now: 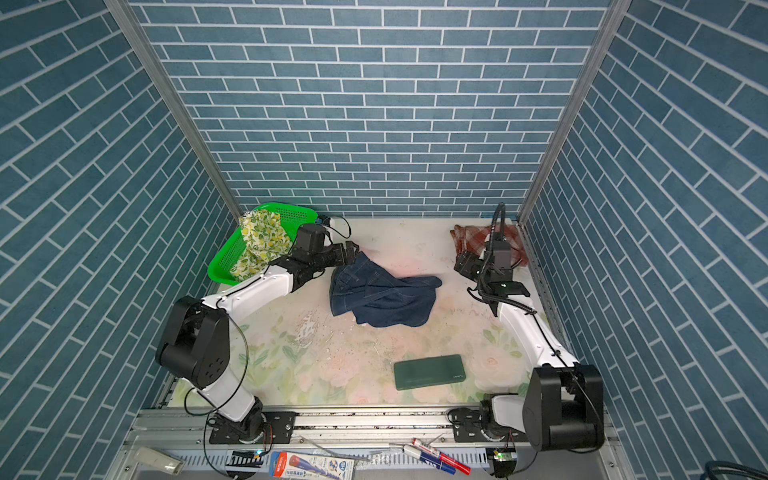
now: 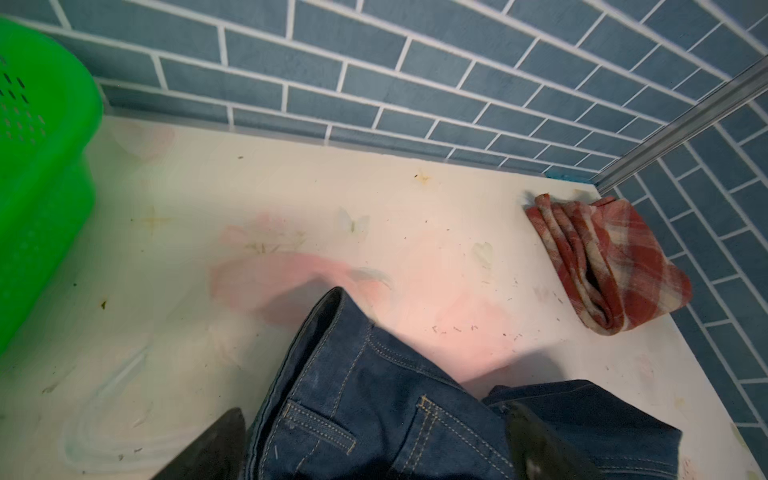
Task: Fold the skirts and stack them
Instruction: 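Lay the denim skirt on the table center with the left gripper, then grasp the denim skirt's waistband ends with both grippers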
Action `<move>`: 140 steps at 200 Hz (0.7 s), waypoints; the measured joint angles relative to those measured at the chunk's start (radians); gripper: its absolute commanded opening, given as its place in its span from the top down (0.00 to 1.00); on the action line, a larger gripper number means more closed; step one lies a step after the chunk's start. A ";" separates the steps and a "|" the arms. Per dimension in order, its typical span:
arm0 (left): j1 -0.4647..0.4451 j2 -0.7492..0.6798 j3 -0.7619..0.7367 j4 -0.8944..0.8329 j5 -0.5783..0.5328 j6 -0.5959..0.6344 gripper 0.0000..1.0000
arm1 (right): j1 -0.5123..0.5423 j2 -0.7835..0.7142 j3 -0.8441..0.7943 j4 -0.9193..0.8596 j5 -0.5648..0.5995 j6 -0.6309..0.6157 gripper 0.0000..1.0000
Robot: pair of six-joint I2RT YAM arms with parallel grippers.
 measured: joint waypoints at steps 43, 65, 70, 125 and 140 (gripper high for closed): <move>-0.094 -0.105 -0.003 -0.057 -0.098 0.020 0.03 | 0.061 0.077 0.002 -0.008 0.007 -0.023 0.24; -0.135 -0.148 -0.039 -0.128 -0.154 -0.012 0.03 | 0.072 0.081 0.002 -0.015 0.013 -0.026 0.24; -0.143 -0.161 -0.058 -0.146 -0.166 -0.025 0.04 | 0.075 0.081 0.002 -0.017 0.014 -0.026 0.24; -0.171 -0.420 -0.320 -0.295 -0.220 -0.209 0.04 | 0.092 0.081 0.003 -0.030 0.024 -0.027 0.24; -0.171 -0.495 -0.387 -0.298 -0.215 -0.270 0.04 | 0.098 0.081 0.003 -0.033 0.031 -0.027 0.24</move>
